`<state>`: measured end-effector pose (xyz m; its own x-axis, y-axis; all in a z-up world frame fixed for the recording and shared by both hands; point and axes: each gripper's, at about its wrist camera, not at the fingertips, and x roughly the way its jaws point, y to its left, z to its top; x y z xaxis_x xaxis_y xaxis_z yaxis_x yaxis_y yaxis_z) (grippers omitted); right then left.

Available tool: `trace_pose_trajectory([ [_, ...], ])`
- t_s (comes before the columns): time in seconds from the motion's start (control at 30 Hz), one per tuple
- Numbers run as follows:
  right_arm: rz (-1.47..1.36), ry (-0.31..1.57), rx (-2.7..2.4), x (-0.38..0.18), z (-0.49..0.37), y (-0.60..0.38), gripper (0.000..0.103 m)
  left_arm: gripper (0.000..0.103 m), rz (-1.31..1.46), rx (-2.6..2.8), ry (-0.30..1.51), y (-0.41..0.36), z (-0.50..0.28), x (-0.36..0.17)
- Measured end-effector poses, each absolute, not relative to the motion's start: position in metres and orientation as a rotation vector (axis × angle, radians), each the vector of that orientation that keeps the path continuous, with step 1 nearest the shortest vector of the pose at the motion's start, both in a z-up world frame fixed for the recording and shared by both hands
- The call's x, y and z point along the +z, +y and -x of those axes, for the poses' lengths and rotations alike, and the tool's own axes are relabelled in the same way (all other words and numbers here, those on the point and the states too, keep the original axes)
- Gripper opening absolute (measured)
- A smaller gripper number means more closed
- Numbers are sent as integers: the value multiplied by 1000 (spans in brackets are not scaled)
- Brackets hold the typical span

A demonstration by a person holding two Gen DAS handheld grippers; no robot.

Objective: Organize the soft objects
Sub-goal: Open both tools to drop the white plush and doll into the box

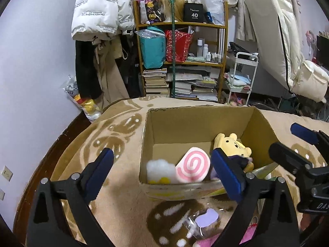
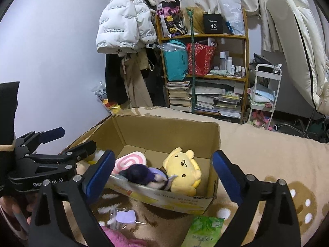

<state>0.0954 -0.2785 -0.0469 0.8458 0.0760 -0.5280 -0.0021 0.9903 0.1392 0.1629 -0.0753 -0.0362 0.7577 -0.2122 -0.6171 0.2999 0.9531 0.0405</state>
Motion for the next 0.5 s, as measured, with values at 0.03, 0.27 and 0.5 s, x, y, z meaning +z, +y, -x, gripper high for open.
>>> trace_pose_trajectory([
  [0.03, -132, 558, 38, -45, -93, -279, 103, 96, -136, -279, 659, -74, -162, -36],
  [0.27, -121, 527, 20, -31, -69, -280, 103, 96, -106, -276, 689, -62, -146, -31],
  [0.5, -120, 515, 22, -22, -42, -277, 103, 97, -141, -274, 699, -58, -124, -29],
])
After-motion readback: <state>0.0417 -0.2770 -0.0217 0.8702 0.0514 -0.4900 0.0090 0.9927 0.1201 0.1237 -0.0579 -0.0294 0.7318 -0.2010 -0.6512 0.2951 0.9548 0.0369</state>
